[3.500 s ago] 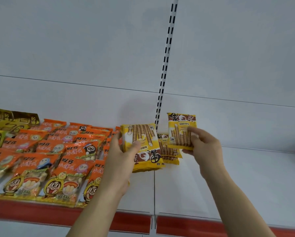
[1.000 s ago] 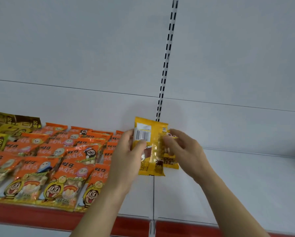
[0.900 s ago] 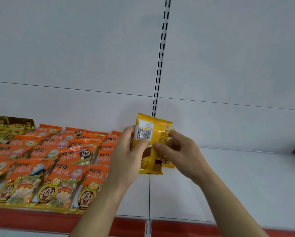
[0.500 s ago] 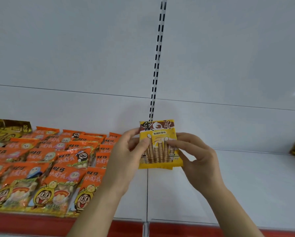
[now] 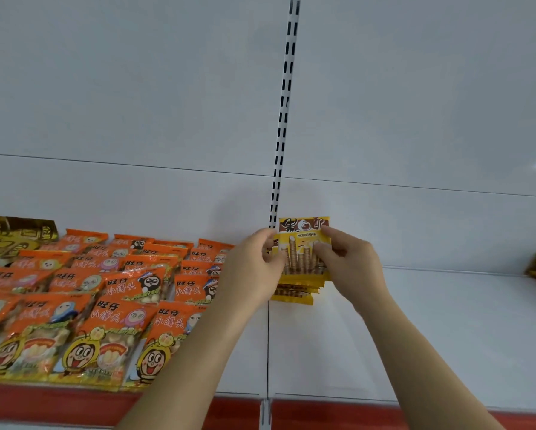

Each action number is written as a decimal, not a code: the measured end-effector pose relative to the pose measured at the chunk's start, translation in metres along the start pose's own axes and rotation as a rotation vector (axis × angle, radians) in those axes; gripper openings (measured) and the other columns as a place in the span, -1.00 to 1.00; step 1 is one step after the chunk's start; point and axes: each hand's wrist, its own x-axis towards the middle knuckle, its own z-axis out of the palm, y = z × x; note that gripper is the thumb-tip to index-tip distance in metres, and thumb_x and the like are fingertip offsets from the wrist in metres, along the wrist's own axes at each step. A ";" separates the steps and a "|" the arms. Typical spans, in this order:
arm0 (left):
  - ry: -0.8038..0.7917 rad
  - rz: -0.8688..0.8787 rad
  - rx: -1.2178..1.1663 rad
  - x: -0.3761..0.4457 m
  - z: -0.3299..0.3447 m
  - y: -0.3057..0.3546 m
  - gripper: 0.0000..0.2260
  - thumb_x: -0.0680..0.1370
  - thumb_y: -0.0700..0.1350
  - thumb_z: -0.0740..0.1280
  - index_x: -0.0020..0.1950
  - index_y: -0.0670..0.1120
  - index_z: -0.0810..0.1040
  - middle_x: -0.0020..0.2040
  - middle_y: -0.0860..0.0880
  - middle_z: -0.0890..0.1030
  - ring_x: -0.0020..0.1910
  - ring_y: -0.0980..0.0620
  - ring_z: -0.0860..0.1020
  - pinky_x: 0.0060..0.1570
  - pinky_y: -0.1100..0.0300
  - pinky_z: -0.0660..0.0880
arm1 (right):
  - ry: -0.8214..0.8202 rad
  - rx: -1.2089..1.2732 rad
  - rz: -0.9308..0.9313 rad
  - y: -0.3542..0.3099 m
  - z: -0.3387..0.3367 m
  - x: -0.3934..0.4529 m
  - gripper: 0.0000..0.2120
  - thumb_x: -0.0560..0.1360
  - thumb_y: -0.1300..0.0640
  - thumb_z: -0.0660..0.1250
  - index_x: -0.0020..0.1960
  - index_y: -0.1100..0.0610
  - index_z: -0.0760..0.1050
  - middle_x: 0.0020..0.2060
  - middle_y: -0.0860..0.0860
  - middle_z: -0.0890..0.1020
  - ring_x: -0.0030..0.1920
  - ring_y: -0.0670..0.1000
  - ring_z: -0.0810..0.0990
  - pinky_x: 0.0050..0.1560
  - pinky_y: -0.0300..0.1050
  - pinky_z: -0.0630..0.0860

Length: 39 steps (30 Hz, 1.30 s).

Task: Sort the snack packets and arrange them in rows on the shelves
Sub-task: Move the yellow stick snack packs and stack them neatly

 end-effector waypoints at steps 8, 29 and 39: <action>-0.131 -0.004 0.318 0.004 0.029 -0.011 -0.61 0.73 -0.01 0.18 0.54 -0.08 0.40 0.31 -0.09 0.62 0.22 -0.05 0.59 0.10 0.15 0.47 | -0.272 -0.329 -0.013 0.025 0.027 0.015 -0.54 0.66 -0.06 0.17 0.52 0.05 0.35 0.45 0.03 0.38 0.40 0.10 0.40 0.30 -0.07 0.37; -0.222 -0.160 0.152 0.016 0.025 -0.016 -0.68 0.74 -0.03 0.15 0.48 -0.08 0.38 0.07 0.00 0.57 -0.04 0.01 0.55 -0.08 0.15 0.45 | -0.409 -0.212 0.093 0.006 0.032 0.012 -0.79 0.68 0.00 0.08 0.20 0.04 0.43 0.15 0.12 0.51 0.13 0.14 0.50 0.19 0.08 0.47; -0.043 0.157 0.388 0.000 0.055 0.008 -0.53 0.68 0.01 0.23 0.54 -0.17 0.35 0.43 -0.17 0.48 0.43 -0.20 0.41 0.41 -0.08 0.37 | -0.139 -0.768 -0.032 0.024 -0.039 -0.019 -0.38 0.66 -0.22 0.00 0.62 0.05 0.04 0.62 0.13 0.05 0.61 0.12 -0.04 0.56 0.10 0.11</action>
